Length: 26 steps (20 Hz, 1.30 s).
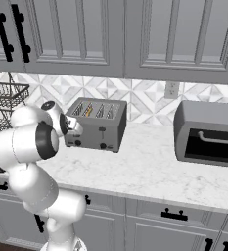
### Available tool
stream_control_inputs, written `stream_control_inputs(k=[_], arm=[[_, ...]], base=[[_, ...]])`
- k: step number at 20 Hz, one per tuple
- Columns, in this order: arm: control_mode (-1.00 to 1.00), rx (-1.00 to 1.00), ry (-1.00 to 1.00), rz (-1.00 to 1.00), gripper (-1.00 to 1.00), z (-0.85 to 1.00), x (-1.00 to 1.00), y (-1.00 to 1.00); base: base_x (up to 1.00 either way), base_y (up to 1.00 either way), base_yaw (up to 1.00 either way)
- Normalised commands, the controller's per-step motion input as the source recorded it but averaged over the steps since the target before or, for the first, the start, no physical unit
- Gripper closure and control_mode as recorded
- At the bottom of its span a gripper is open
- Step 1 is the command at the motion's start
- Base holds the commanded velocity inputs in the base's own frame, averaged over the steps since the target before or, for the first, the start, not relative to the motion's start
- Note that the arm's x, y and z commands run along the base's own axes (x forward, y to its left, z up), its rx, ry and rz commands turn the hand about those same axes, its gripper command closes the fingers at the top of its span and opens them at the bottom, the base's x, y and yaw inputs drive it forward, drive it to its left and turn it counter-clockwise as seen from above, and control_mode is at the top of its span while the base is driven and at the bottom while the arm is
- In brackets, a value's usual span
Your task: Start the toaster. Once the lever pops up, take the bread to the plate on the dining counter.
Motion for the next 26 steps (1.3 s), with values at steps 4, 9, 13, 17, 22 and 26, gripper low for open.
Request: stream_control_inputs(k=[4,9,13,17,22,26], arm=[[-1.0,0.0,0.01,0.0,-1.0,-0.69,-0.01,0.01],[-1.0,0.1,-0.09,-0.06,-1.0,0.52,-0.85,-0.13],[-1.0,0.21,-0.08,-0.1,-1.0,1.0,-0.96,-0.3],[-1.0,0.19,0.0,-0.12,-1.0,1.0,-0.4,-0.33],[-1.0,0.05,0.0,-0.12,-1.0,1.0,-0.08,-0.27],[-1.0,0.0,0.0,-0.11,-1.0,1.0,-0.08,-0.15]], base=[[0.0,0.0,0.0],[0.0,0.0,0.0],[0.0,0.0,0.0],[0.0,0.0,0.0],[0.0,0.0,0.0],[0.0,0.0,0.0]])
